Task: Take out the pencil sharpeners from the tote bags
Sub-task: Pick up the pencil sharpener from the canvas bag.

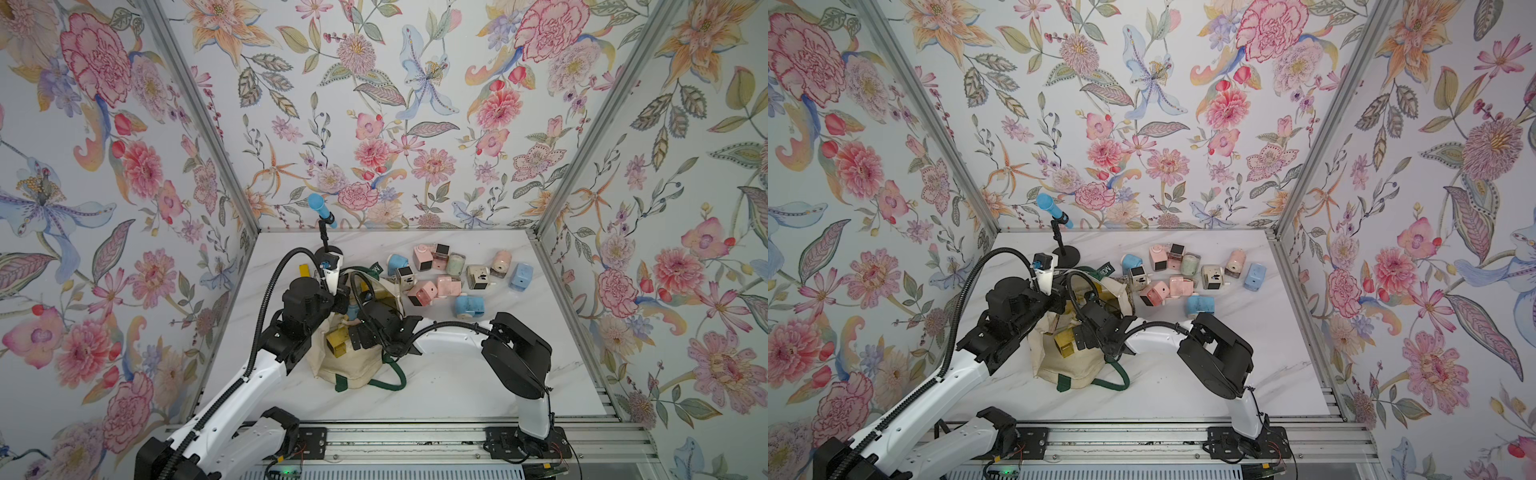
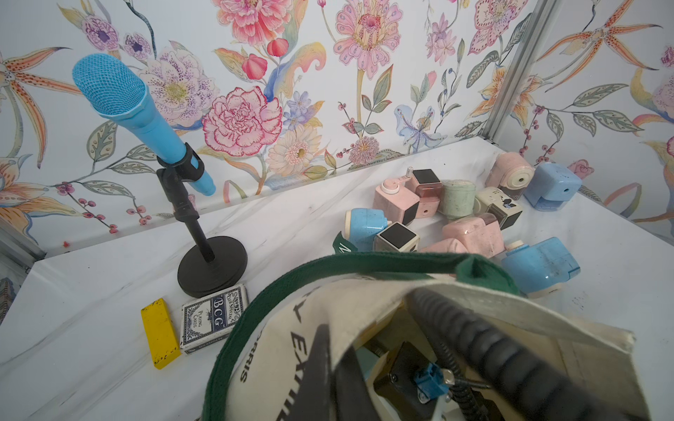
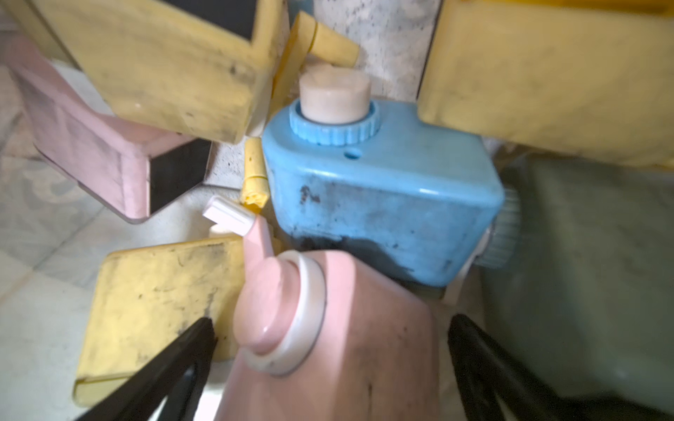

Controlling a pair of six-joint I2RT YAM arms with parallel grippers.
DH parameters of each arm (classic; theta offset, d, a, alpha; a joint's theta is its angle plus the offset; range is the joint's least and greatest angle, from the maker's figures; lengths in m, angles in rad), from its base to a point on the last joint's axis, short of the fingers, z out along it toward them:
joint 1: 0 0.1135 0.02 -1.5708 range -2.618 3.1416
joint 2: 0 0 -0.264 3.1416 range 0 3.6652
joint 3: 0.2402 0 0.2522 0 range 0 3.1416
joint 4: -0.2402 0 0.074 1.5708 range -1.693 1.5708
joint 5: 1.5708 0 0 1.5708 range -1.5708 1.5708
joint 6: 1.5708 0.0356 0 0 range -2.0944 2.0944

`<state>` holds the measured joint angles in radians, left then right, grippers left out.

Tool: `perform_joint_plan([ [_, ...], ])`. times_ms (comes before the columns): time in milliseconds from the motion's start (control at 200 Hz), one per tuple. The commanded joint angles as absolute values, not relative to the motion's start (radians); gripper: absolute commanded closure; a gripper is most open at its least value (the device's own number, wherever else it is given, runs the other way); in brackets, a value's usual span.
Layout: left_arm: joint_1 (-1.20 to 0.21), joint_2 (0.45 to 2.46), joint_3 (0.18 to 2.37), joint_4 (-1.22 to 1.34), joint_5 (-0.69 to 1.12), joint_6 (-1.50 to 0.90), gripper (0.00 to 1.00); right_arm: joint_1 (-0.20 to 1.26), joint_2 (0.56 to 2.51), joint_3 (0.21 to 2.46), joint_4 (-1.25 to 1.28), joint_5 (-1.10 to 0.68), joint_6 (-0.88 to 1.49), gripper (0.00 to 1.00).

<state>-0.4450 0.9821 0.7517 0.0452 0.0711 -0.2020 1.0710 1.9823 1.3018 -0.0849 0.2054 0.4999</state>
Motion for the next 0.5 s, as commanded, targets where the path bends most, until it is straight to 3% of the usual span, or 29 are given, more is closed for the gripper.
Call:
perform_joint_plan([
  [0,-0.435,0.969,0.792,0.064,0.063,-0.218,1.0,1.055,1.953,1.33,-0.228,0.227,0.45,0.0],
  [325,-0.434,0.977,0.793,0.063,0.064,-0.218,1.0,1.061,2.002,1.396,-0.33,0.335,0.346,0.14],
  [490,-0.434,0.971,0.792,0.063,0.061,-0.216,1.0,1.062,2.031,1.427,-0.336,0.324,0.322,0.15],
])
